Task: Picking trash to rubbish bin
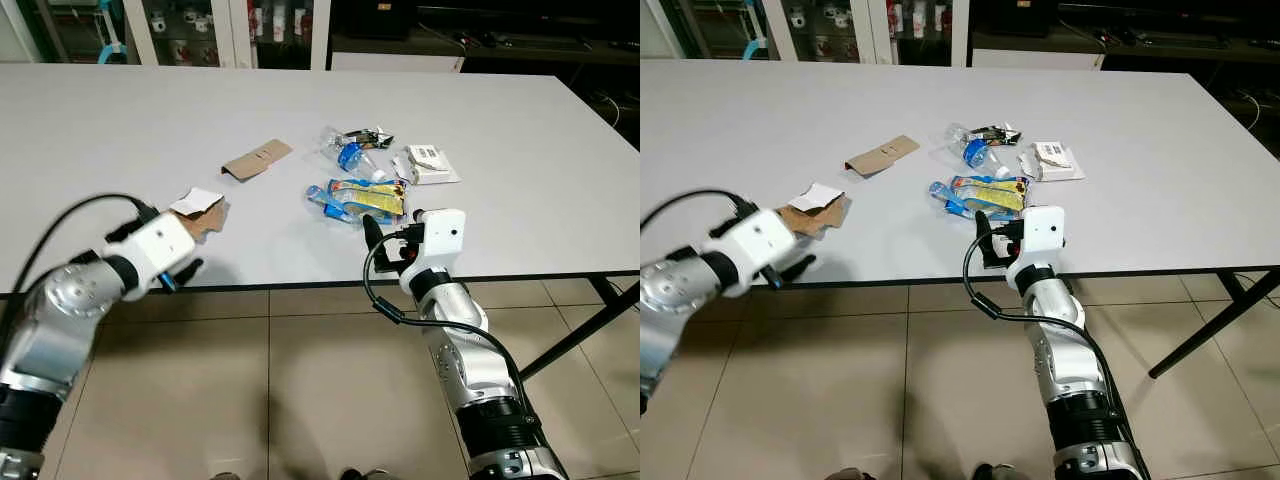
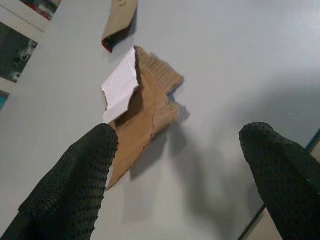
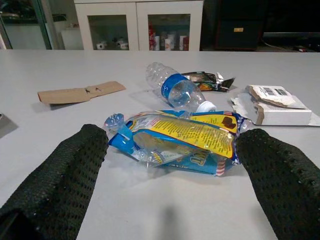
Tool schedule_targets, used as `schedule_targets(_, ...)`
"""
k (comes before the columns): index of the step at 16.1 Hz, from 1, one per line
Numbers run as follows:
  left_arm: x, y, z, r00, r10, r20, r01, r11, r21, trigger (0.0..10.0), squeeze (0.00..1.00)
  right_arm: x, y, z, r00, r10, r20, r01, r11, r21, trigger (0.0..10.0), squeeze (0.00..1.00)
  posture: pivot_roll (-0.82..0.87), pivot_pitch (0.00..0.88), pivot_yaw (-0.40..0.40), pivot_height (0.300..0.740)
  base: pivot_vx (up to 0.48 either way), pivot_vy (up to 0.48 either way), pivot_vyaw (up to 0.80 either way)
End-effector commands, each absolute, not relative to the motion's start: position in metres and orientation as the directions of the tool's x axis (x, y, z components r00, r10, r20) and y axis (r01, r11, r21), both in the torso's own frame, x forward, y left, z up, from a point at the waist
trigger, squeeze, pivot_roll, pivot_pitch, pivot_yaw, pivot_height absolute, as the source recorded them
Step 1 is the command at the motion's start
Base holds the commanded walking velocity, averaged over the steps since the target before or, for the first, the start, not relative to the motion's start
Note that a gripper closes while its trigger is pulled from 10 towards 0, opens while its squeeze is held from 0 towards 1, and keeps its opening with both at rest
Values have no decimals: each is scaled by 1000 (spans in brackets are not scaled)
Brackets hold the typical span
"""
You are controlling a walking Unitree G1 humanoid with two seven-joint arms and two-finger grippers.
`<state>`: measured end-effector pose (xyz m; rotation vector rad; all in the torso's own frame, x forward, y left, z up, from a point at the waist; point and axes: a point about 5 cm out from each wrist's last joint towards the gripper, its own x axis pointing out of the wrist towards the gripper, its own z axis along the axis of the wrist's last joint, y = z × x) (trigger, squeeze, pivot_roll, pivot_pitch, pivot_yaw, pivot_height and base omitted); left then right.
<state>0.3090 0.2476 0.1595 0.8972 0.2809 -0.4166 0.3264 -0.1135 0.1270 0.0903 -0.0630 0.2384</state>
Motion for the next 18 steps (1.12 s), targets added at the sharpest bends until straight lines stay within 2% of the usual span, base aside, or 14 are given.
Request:
schedule_targets(1, 310, 248, 153, 889, -204, -410, 452, 531, 717, 10000, 0, 327, -116, 126, 971, 231, 60, -236, 967, 95, 10000, 0, -3, 61, -62, 740, 0, 0, 0)
schedule_targets(3, 311, 252, 144, 892, -151, -427, 441, 502, 744, 10000, 0, 327, -115, 127, 970, 235, 60, -240, 965, 102, 10000, 0, -5, 62, -62, 740, 0, 0, 0)
schedule_targets(7, 315, 246, 140, 903, -139, -407, 421, 479, 770, 10000, 0, 324, -105, 128, 948, 313, 59, -318, 940, 122, 10000, 0, -6, 62, -63, 740, 0, 0, 0)
schedule_targets(8, 315, 245, 138, 905, -135, -404, 417, 473, 776, 10000, 0, 320, -98, 124, 920, 390, 31, -391, 912, 122, 10000, 0, -6, 62, -62, 740, 0, 0, 0)
schedule_targets(12, 316, 244, 138, 909, -132, -396, 410, 462, 786, 10000, 0, 308, -81, 120, 840, 543, 9, -538, 830, 145, 10000, 0, -5, 59, -61, 740, 0, 0, 0)
schedule_targets(17, 317, 248, 134, 908, -113, -403, 409, 449, 794, 10000, 0, 304, -76, 120, 809, 588, 6, -582, 798, 154, 10000, 0, -4, 57, -62, 740, 0, 0, 0)
schedule_targets(18, 317, 251, 132, 905, -94, -414, 413, 424, 806, 10000, 0, 303, -76, 121, 806, 591, 4, -585, 796, 153, 10000, 0, -6, 57, -62, 740, 0, 0, 0)
